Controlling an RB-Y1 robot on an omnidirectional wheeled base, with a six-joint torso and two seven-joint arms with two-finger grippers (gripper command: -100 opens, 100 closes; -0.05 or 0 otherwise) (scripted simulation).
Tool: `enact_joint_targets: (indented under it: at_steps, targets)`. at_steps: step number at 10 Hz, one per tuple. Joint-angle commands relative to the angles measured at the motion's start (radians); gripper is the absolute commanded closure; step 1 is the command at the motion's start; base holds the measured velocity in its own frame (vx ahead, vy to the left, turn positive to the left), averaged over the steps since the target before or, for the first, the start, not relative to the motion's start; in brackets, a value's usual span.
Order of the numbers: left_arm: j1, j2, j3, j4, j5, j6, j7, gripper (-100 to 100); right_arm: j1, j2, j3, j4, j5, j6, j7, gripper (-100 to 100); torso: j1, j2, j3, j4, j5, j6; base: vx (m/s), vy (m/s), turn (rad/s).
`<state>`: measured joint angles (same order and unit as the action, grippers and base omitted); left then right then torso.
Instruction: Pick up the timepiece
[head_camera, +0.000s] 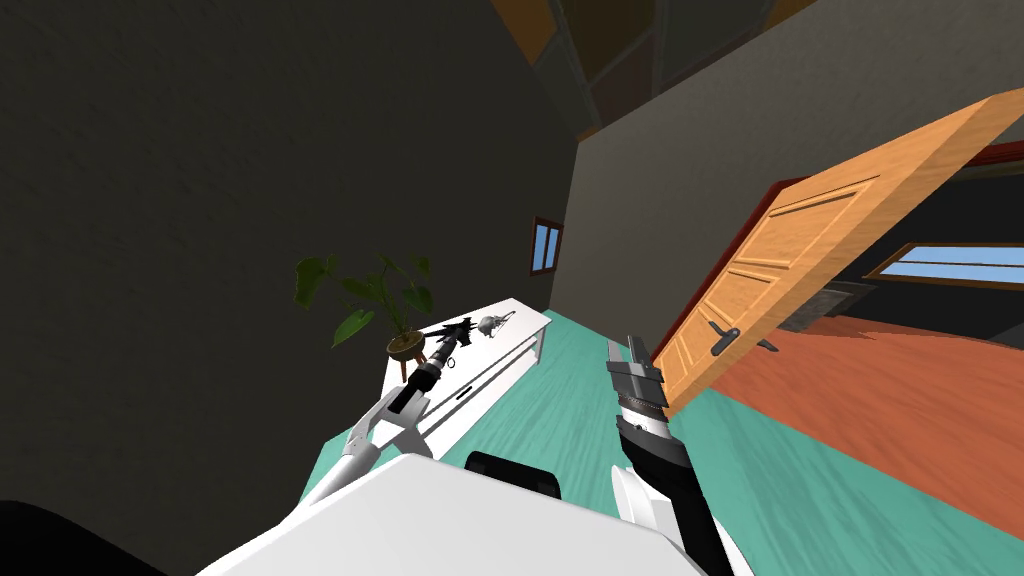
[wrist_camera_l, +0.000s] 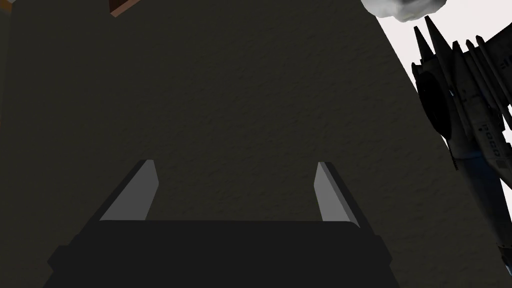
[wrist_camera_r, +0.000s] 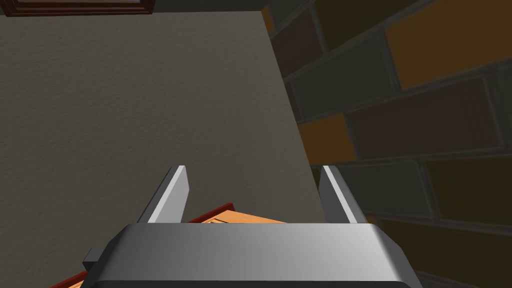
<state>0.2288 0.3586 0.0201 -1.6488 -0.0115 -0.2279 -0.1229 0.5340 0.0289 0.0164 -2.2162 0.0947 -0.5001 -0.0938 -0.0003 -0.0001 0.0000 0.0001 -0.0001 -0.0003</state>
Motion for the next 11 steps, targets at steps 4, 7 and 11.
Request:
enact_joint_targets:
  at_steps: [4, 7, 11]
  targets:
    - [-0.047, 0.047, -0.004, 0.131, 0.001, 0.061, -0.005, -100, 0.0, 0.0, 0.0, 0.0, 0.0, 0.0, 0.0, 0, 0.0, 0.0, 0.0, 0.0, 0.0, 0.0, -0.003, -0.016, -0.061]
    - [-0.087, 0.081, -0.01, 0.237, 0.0, 0.121, -0.012, -100, 0.0, 0.0, 0.0, 0.0, 0.0, 0.0, 0.0, 0, -0.001, 0.0, 0.0, 0.0, 0.0, 0.0, 0.0, -0.023, -0.077]
    - [-0.126, 0.11, -0.017, 0.339, -0.002, 0.18, -0.02, -100, 0.0, 0.0, 0.0, 0.0, 0.0, 0.0, 0.0, 0, 0.0, 0.0, 0.0, 0.0, 0.0, 0.0, 0.003, -0.013, -0.041]
